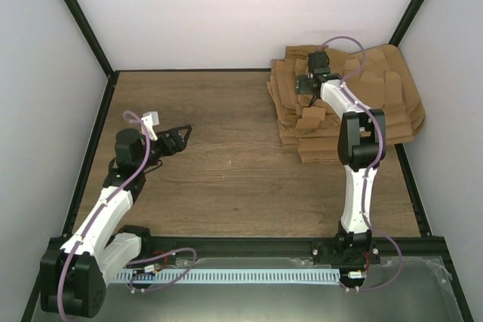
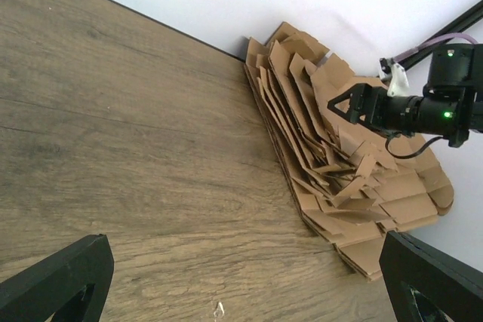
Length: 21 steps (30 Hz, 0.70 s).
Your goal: Fold the paper box
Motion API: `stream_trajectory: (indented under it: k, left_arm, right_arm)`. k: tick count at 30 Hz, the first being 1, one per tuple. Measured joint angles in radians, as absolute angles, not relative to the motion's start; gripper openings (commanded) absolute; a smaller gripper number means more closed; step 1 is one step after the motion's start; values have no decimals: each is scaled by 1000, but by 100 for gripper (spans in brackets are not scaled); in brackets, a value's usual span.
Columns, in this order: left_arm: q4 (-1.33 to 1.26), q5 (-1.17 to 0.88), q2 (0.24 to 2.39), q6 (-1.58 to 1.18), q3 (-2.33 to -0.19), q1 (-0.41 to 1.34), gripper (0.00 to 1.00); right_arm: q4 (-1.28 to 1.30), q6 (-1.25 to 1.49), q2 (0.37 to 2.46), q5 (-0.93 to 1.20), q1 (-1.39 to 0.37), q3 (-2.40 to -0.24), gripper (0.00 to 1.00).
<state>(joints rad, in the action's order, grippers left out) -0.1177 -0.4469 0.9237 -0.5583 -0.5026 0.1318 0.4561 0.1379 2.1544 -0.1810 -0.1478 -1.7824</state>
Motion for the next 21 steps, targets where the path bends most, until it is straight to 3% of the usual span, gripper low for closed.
stream_trajectory:
  k: [16, 18, 21]
  left_arm:
    - [-103, -445, 928, -558, -515, 134, 100]
    - [-102, -445, 928, -558, -516, 135, 100]
    - [-96, -439, 928, -558, -516, 135, 100]
  right_arm:
    - [530, 78, 2306, -342, -187, -1914, 77]
    - [536, 71, 2323, -369, -187, -1918, 71]
    - [543, 62, 2333, -393, -187, -1918, 53]
